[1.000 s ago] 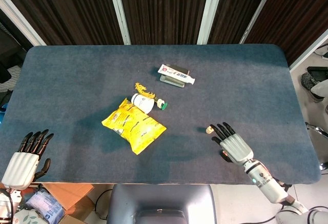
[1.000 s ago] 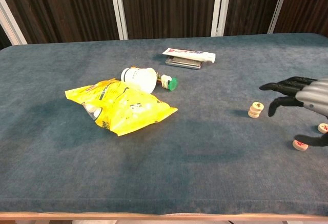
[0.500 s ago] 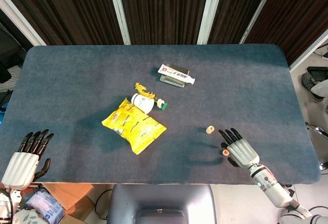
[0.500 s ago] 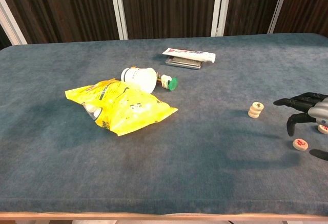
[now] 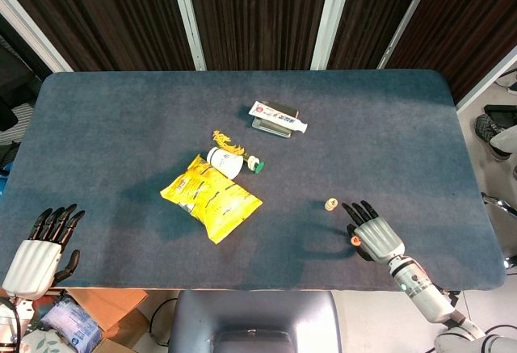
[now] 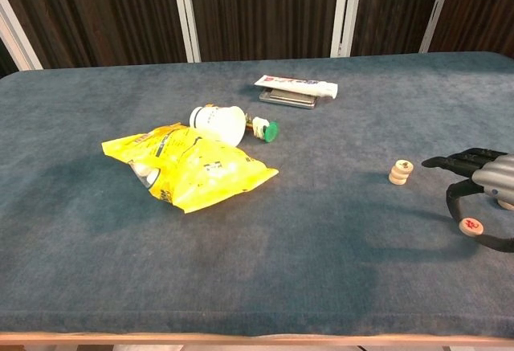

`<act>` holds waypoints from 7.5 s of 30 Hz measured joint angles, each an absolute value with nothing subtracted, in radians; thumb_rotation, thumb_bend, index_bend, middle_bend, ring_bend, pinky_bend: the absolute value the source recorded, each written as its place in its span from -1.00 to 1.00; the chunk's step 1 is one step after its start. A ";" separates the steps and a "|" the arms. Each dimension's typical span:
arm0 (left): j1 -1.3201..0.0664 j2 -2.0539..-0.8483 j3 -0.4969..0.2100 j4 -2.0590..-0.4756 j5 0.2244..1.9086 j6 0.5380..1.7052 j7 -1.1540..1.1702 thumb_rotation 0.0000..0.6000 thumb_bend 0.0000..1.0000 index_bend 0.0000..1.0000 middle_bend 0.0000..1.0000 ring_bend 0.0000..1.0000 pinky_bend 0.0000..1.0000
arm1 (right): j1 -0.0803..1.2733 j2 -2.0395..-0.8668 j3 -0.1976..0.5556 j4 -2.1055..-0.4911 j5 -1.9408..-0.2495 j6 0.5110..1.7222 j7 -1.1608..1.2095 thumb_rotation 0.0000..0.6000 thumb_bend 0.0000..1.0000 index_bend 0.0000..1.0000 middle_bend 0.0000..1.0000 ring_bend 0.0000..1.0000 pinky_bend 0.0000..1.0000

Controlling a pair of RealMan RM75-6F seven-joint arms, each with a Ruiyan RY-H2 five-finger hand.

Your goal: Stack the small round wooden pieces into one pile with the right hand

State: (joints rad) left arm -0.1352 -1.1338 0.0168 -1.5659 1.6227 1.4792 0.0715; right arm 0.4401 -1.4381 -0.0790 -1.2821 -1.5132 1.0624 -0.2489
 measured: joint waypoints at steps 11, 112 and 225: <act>-0.136 -1.132 0.018 -1.565 1.623 1.477 0.068 1.00 0.05 -1.00 -1.00 -0.96 -0.94 | 0.439 -1.425 -0.061 -1.297 -1.530 1.090 -0.230 1.00 -0.08 0.34 -1.00 -1.00 -1.00; -0.130 -1.127 0.019 -1.569 1.643 1.494 0.066 1.00 0.05 -1.00 -1.00 -0.96 -0.94 | 0.422 -1.408 -0.034 -1.180 -1.375 1.033 -0.113 1.00 -0.08 0.07 -0.99 -1.00 -1.00; -0.129 -1.122 0.014 -1.564 1.626 1.494 0.059 1.00 0.05 -1.00 -1.00 -0.96 -0.95 | 0.443 -1.287 0.024 -1.639 -1.282 1.199 -0.387 1.00 -0.29 -0.91 -1.00 -1.00 -1.00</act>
State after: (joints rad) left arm -0.1287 -1.1220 0.0142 -1.5643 1.6260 1.4942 0.0590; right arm 0.4426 -1.2869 0.0236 -1.6388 -1.2823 1.1994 -0.3874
